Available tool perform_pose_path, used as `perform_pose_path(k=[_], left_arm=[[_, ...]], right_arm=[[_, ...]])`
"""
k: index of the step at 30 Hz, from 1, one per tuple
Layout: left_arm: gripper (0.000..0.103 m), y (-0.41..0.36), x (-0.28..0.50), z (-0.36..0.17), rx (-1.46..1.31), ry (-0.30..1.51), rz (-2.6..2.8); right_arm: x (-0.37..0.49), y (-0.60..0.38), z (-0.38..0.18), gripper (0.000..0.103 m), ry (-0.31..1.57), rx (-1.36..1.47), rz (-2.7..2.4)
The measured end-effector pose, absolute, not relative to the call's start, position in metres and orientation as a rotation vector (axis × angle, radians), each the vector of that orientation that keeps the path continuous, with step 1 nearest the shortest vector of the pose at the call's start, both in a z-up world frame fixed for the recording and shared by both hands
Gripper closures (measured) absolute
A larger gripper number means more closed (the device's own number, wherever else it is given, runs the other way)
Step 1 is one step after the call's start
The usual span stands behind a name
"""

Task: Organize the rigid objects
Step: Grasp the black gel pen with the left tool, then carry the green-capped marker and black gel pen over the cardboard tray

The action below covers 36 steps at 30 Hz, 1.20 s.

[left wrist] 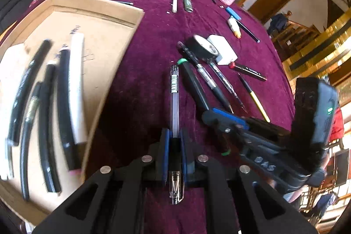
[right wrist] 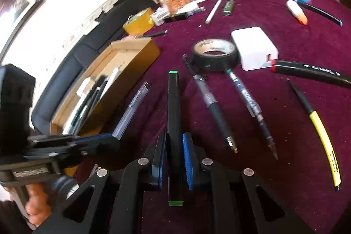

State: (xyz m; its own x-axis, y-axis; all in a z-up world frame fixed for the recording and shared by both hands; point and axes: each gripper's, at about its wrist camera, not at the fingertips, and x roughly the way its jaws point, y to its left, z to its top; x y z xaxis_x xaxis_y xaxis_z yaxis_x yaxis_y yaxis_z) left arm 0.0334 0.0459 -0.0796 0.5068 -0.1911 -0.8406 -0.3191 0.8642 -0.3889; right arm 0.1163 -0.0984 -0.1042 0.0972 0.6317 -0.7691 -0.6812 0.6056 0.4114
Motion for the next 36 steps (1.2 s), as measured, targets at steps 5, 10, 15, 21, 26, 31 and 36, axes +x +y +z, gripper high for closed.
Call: perform_pose_path(k=[5, 10, 15, 21, 26, 31, 36], left_arm=[[0.094, 0.055, 0.02, -0.074, -0.58, 1.034, 0.062], [0.094, 0.072, 0.003, -0.066, -0.62, 1.009, 0.056], [0.094, 0.103, -0.021, -0.055, -0.678, 0.97, 0.074], [0.094, 0.137, -0.042, -0.05, -0.716, 0.934, 0.123], [0.094, 0.163, -0.05, -0.055, -0.734, 0.924, 0.187], [0.094, 0.18, -0.049, -0.068, -0.756, 0.943, 0.23], [0.094, 0.185, -0.051, -0.079, -0.745, 0.987, 0.235]], right_arm=[[0.11, -0.092, -0.105, 0.088, 1.081, -0.113, 0.957], [0.106, -0.098, -0.101, 0.088, 1.103, -0.04, 0.944], [0.067, -0.094, -0.078, 0.088, 1.066, 0.036, 0.961], [0.038, -0.061, -0.049, 0.088, 1.041, 0.11, 0.994], [0.032, -0.02, -0.048, 0.088, 1.069, 0.099, 1.01], [0.04, 0.019, -0.052, 0.088, 1.1, 0.048, 0.971], [0.053, 0.044, -0.061, 0.088, 1.126, 0.007, 0.941]])
